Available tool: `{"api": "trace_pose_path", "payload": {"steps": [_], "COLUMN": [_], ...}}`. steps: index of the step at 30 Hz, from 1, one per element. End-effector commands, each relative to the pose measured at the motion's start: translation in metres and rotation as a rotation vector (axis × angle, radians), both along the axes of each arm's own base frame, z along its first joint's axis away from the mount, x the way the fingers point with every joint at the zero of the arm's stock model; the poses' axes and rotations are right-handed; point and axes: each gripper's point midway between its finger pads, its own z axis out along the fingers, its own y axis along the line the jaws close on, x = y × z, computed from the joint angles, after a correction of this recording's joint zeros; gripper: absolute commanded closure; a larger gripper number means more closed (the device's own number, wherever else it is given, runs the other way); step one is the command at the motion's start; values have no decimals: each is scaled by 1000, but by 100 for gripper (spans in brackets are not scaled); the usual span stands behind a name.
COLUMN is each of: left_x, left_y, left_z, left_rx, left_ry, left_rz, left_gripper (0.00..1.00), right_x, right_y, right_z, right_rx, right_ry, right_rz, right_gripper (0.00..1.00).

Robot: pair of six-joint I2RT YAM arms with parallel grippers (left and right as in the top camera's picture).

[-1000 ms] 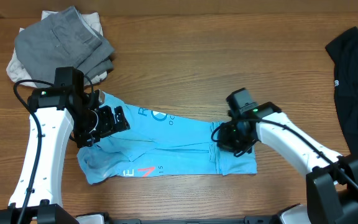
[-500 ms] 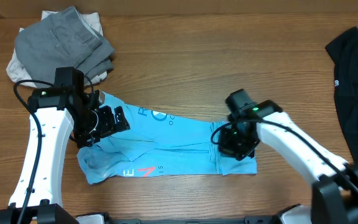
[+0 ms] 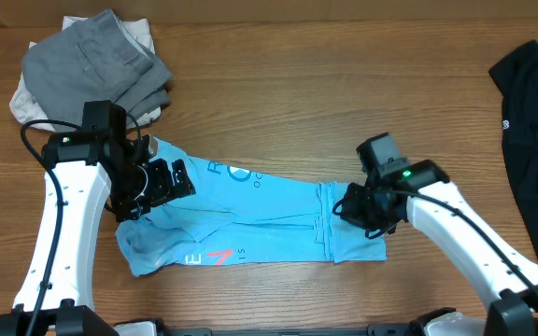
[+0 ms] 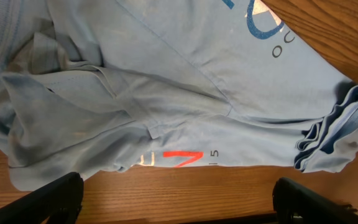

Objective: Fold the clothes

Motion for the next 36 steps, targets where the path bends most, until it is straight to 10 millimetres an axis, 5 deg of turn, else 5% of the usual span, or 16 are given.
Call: {"api": "trace_pose_path", "payload": {"steps": [1, 6, 16, 23, 25, 36], "left_x": [-2, -2, -2, -2, -2, -2], "left_y": [-1, -1, -1, -1, -1, -1], "left_z": [-1, 0, -1, -1, -1, -1], "left_rx": [6, 7, 7, 7, 7, 7], "left_ry": [-5, -5, -6, -6, -6, -6], "left_rz": [-24, -25, -25, -25, -25, -25], "left_gripper": [0, 0, 0, 0, 0, 0], "right_x": [-20, -40, -64, -20, -5, 29], "right_y": [12, 10, 16, 14, 7, -13], "right_z": [-20, -34, -24, 12, 14, -20], "right_rx": [72, 83, 139, 145, 112, -28], "right_ry": [79, 146, 251, 27, -41, -83], "right_rz": [10, 0, 9, -3, -19, -121], "right_gripper": [95, 96, 96, 95, 86, 84]}}
